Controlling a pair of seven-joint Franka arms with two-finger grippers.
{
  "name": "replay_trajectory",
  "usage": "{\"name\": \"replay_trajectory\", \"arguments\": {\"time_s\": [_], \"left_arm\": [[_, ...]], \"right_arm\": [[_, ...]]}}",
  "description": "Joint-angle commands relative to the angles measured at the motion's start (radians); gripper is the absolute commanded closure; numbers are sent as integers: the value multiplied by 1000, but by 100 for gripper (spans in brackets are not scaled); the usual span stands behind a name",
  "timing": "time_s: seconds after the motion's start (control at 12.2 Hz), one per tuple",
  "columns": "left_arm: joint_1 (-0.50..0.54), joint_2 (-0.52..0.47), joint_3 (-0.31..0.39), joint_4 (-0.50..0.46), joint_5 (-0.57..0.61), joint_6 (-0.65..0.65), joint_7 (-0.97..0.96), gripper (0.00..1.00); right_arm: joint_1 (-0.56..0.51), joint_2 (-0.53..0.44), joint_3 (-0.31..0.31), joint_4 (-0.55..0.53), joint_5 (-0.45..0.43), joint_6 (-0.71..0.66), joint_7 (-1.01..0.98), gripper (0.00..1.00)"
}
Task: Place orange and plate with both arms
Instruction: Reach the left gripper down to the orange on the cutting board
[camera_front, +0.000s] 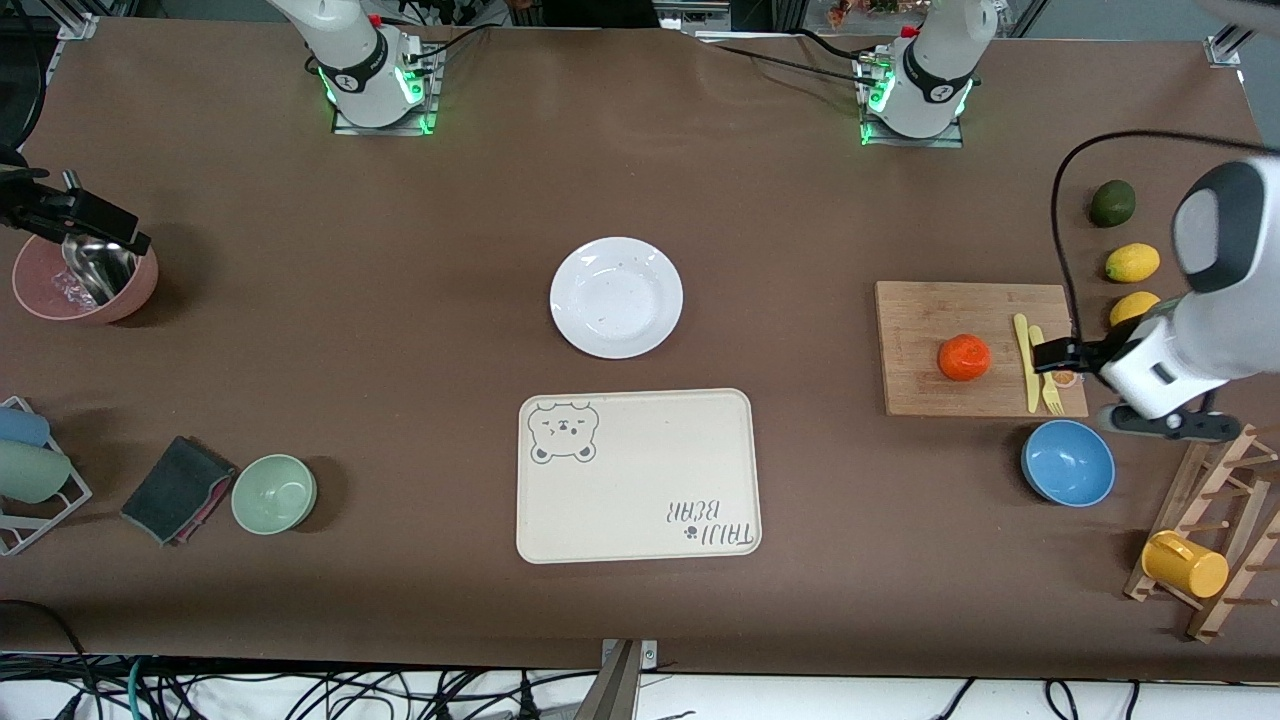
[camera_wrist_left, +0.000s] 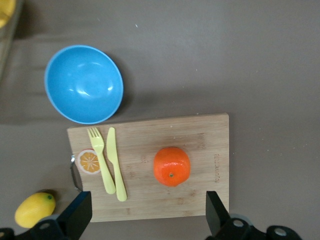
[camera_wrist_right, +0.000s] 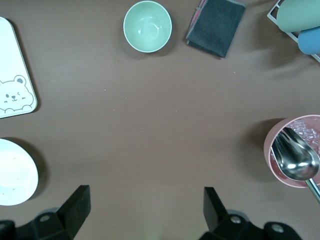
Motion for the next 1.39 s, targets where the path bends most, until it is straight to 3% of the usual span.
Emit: {"name": "replay_trajectory", "arguments": {"time_s": [0.0,0.57,0.9,1.31], "left_arm": [[-26,56,0,4,-19,19,-8,0],[-14,-47,0,-385,-14,375,-11,0],[6,-36,0,-482,-16,499,-21,0],[4,-19,0,-524,-16,524,-93,0]], "right_arm": [[-2,3,5,22,6,-7,12,0],[-1,3,6,22,6,-7,13,0],[-2,3,0,21,6,-9,12,0],[-4,3,-2,21,6,-10,12,0]]}}
